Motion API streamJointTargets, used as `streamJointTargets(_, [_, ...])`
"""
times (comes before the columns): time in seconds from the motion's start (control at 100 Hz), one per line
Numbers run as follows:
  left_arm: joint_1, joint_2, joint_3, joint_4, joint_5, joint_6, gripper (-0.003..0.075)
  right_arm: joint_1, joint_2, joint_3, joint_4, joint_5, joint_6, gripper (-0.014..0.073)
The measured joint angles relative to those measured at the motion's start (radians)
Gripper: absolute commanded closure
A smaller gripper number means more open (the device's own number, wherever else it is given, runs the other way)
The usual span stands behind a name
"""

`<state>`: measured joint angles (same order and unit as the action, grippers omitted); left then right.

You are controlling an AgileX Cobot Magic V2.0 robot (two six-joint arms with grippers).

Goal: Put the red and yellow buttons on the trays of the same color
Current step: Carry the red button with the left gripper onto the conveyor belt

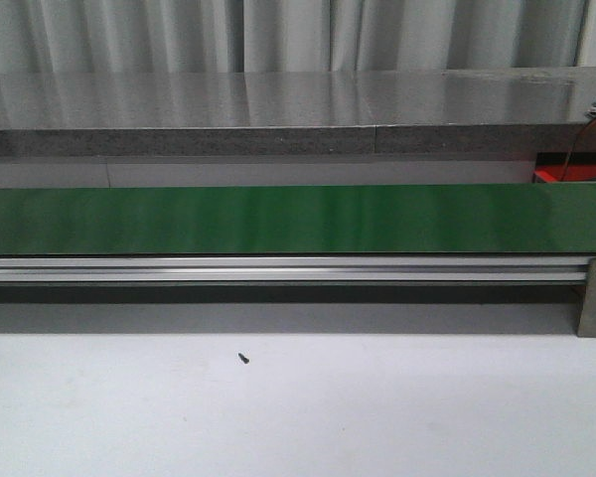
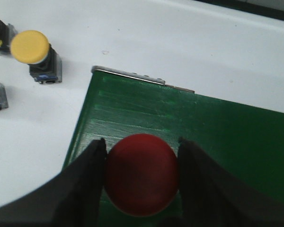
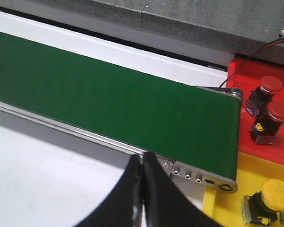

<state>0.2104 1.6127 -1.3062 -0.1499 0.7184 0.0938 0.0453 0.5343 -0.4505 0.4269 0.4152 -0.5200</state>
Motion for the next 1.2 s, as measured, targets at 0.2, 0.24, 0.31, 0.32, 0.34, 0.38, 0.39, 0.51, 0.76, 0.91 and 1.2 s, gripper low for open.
streamJointTargets(0.2, [-0.042, 0.0, 0.062, 0.0, -0.076, 0.0, 0.0587, 0.0, 0.0, 0.0, 0.0, 0.0, 0.0, 0.069])
streamJointTargets(0.24, [-0.045, 0.0, 0.072, 0.0, -0.089, 0.0, 0.0587, 0.0, 0.0, 0.0, 0.0, 0.0, 0.0, 0.069])
streamJointTargets(0.31, [-0.047, 0.0, 0.089, 0.0, -0.11, 0.0, 0.0587, 0.0, 0.0, 0.0, 0.0, 0.0, 0.0, 0.069])
streamJointTargets(0.32, [-0.047, 0.0, 0.09, 0.0, -0.115, 0.0, 0.0587, 0.0, 0.0, 0.0, 0.0, 0.0, 0.0, 0.069])
streamJointTargets(0.34, [-0.047, 0.0, 0.095, 0.0, -0.12, 0.0, 0.0587, 0.0, 0.0, 0.0, 0.0, 0.0, 0.0, 0.069])
streamJointTargets(0.38, [-0.047, 0.0, 0.104, 0.0, -0.129, 0.0, 0.0587, 0.0, 0.0, 0.0, 0.0, 0.0, 0.0, 0.069])
streamJointTargets(0.39, [-0.047, 0.0, 0.103, 0.0, -0.132, 0.0, 0.0587, 0.0, 0.0, 0.0, 0.0, 0.0, 0.0, 0.069])
streamJointTargets(0.51, [-0.047, 0.0, 0.118, 0.0, -0.153, 0.0, 0.058, 0.0, 0.0, 0.0, 0.0, 0.0, 0.0, 0.069])
streamJointTargets(0.76, [-0.047, 0.023, 0.121, -0.002, -0.161, 0.0, 0.0472, 0.0, 0.0, 0.0, 0.0, 0.0, 0.0, 0.069])
streamJointTargets(0.91, [-0.047, 0.036, 0.121, -0.007, -0.157, 0.0, 0.0243, 0.0, 0.0, 0.0, 0.0, 0.0, 0.0, 0.069])
streamJointTargets(1.2, [-0.049, -0.011, 0.121, -0.015, -0.154, 0.0, 0.012, 0.0, 0.0, 0.0, 0.0, 0.0, 0.0, 0.069])
